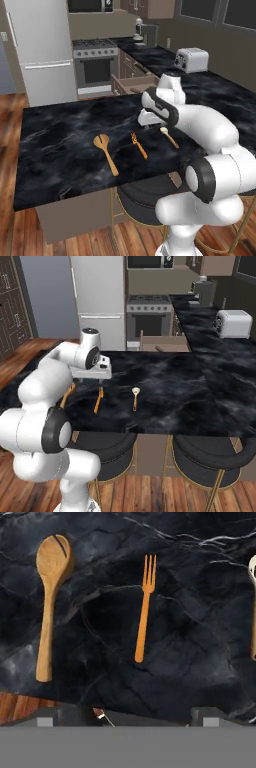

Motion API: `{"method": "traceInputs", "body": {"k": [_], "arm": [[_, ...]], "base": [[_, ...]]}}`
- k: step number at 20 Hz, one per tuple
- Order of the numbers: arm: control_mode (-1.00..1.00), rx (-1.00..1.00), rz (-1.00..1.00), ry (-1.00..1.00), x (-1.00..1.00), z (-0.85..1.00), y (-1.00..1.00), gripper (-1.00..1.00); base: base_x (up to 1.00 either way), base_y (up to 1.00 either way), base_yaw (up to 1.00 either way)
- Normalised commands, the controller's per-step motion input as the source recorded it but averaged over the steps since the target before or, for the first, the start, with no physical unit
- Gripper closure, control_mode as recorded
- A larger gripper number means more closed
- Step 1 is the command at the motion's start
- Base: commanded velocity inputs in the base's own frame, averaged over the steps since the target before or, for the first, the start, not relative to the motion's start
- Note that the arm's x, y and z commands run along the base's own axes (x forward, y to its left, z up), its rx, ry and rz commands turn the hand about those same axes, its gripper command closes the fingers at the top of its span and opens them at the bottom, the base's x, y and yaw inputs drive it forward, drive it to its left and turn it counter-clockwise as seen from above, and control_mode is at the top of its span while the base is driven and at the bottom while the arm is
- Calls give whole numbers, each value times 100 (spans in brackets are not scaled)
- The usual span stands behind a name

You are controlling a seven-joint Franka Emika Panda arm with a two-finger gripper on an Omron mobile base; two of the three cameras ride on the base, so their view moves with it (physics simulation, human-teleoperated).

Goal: Pick up the metallic utensils from the counter and place them in the open drawer. Make sure not to pick up any wooden utensils.

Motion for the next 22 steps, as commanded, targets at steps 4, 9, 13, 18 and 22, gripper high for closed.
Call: {"method": "traceInputs", "body": {"k": [4,9,13,18,22], "arm": [[-100,-1,8,-2,29,-59,0,-100],[-100,-9,5,-3,1,-74,6,-100],[-100,-17,5,-1,-9,-69,9,-100],[-100,-16,6,-16,-14,-22,27,-100],[-100,-2,1,-7,39,-25,23,-100]], "base": [[0,0,0],[0,0,0],[0,0,0],[0,0,0],[0,0,0]]}}
